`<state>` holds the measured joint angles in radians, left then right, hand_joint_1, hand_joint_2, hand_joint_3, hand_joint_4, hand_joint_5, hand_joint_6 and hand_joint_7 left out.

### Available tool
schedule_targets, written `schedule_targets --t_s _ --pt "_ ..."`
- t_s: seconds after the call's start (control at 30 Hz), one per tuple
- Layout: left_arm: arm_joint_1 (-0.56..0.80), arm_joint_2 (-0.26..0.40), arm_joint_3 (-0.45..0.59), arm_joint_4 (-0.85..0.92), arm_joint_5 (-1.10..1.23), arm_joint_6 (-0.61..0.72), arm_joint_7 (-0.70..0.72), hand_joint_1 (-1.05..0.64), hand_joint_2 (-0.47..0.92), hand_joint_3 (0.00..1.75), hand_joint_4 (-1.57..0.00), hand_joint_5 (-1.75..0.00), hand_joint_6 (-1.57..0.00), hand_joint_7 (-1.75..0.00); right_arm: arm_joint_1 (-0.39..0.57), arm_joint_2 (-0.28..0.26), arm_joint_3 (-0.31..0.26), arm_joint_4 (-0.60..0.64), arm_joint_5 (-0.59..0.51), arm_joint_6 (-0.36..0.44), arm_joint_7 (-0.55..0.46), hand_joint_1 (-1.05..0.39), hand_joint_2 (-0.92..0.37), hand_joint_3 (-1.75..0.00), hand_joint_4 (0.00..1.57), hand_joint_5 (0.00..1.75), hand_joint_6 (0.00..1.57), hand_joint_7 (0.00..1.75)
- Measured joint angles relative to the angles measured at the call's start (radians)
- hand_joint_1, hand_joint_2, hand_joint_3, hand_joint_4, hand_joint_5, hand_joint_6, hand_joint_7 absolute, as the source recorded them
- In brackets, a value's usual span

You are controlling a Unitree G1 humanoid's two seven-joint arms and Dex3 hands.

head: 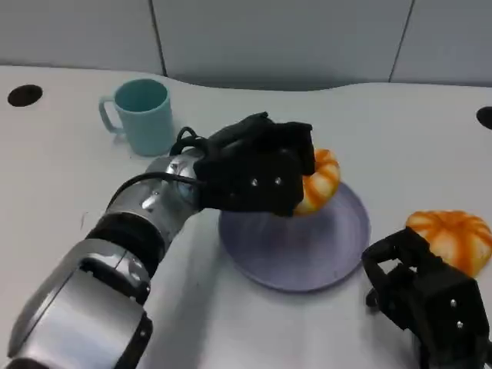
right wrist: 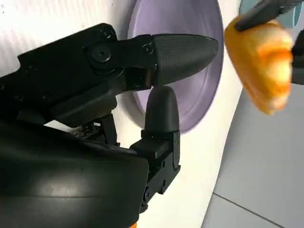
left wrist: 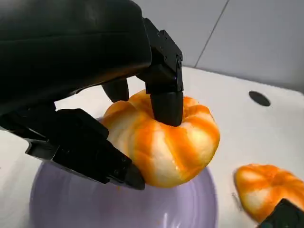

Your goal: Grasp the bread from the table and place it into the plate.

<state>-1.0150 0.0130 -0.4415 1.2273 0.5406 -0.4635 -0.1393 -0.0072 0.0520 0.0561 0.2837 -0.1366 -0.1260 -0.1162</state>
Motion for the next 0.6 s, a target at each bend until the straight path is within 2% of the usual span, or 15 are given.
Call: schedule_targets --t_s 0.17,0.27,0.33,0.37,0.4,0.43,0.5,0.6 --pt "-0.003 0.001 -0.056 0.015 0.067 0.005 0.021 -0.23 0.75 0.22 -0.73 -1.75 -0.5 -1.75 0.003 0.007 0.005 0.0 -0.002 -0.004 0.0 -0.25 -0.92 -0.42 0.61 1.75 0.36 1.75" --pt "-0.004 0.004 -0.073 0.02 0.074 -0.011 0.022 -0.25 0.75 0.22 -0.67 -1.75 -0.45 -1.75 0.005 0.007 0.006 -0.003 -0.003 -0.003 -0.001 -0.26 -0.92 -0.42 0.62 1.75 0.35 1.75" --pt "-0.004 0.004 -0.076 0.024 0.084 -0.019 0.022 -0.37 0.79 0.12 -0.42 -1.58 -0.32 -1.53 0.007 0.007 0.007 -0.009 -0.005 -0.003 -0.002 -0.25 -0.92 -0.42 0.62 1.75 0.35 1.74" --pt "-0.004 0.005 -0.076 0.027 0.085 -0.028 0.022 -0.39 0.8 0.1 -0.39 -1.55 -0.3 -1.49 0.008 0.007 0.007 -0.011 -0.008 -0.003 -0.004 -0.25 -0.92 -0.42 0.62 1.75 0.35 1.74" --pt "-0.004 0.005 -0.076 0.028 0.085 -0.033 0.021 -0.54 0.83 0.07 -0.2 -1.06 -0.17 -1.04 0.008 0.007 0.008 -0.011 -0.01 -0.003 -0.006 -0.25 -0.92 -0.42 0.62 1.75 0.35 1.74" --pt "-0.006 0.006 -0.08 0.029 0.089 -0.036 0.018 -0.66 0.86 0.04 -0.08 -0.64 -0.08 -0.68 0.008 0.007 0.009 -0.011 -0.011 -0.003 -0.008 -0.25 -0.92 -0.42 0.62 1.75 0.36 1.75" --pt "-0.02 0.015 -0.102 0.029 0.107 -0.042 0.008 -0.78 0.9 0.03 -0.02 -0.17 -0.02 -0.29 0.008 0.007 0.009 -0.011 -0.011 -0.004 -0.008 -0.25 -0.92 -0.42 0.62 1.75 0.36 1.75" --pt "-0.048 0.026 -0.119 0.028 0.126 -0.045 0.0 -0.84 0.92 0.03 0.0 -0.02 0.0 -0.13 0.008 0.007 0.01 -0.011 -0.011 -0.004 -0.008 -0.25 -0.92 -0.42 0.62 1.75 0.36 1.75"
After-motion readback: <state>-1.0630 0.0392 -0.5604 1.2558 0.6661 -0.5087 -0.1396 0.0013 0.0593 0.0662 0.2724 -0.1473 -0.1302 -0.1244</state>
